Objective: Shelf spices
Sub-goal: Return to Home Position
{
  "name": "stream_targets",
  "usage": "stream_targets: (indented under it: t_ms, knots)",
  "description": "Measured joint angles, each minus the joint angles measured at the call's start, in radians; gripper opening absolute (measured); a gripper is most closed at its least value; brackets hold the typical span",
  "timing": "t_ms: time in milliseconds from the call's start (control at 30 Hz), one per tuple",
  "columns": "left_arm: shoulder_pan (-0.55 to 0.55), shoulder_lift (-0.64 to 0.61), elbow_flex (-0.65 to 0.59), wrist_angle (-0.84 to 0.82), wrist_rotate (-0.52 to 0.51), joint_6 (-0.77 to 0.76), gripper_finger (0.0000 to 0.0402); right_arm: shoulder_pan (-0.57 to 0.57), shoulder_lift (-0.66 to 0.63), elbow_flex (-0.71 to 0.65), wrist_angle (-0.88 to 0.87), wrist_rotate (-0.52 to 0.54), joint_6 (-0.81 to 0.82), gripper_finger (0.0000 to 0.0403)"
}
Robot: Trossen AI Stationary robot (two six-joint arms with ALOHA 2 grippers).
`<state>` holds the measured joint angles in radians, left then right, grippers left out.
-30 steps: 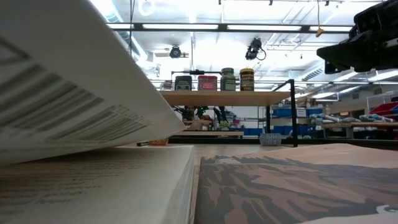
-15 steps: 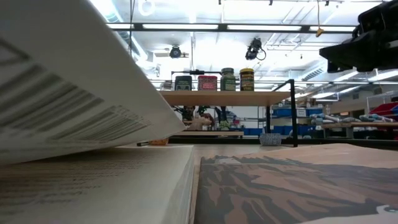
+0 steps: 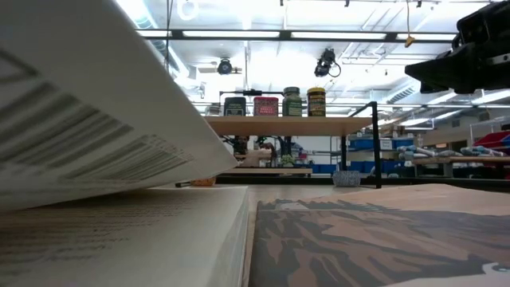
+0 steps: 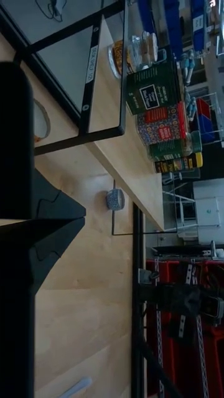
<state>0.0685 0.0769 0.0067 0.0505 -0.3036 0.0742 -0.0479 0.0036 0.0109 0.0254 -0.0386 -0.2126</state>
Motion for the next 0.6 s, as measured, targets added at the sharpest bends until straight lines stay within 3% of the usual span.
stream_targets:
  t_ms: [300, 600]
  knots:
    - [0.000, 0.001, 0.000, -0.004, 0.000, 0.000, 0.0004, 0.000, 0.000, 0.000, 0.001, 0.030, 0.018, 0.0003]
    - [0.000, 0.001, 0.000, 0.066, -0.002, 0.000, 0.0005, 0.000, 0.001, 0.000, -0.013, 0.030, 0.153, 0.0012]
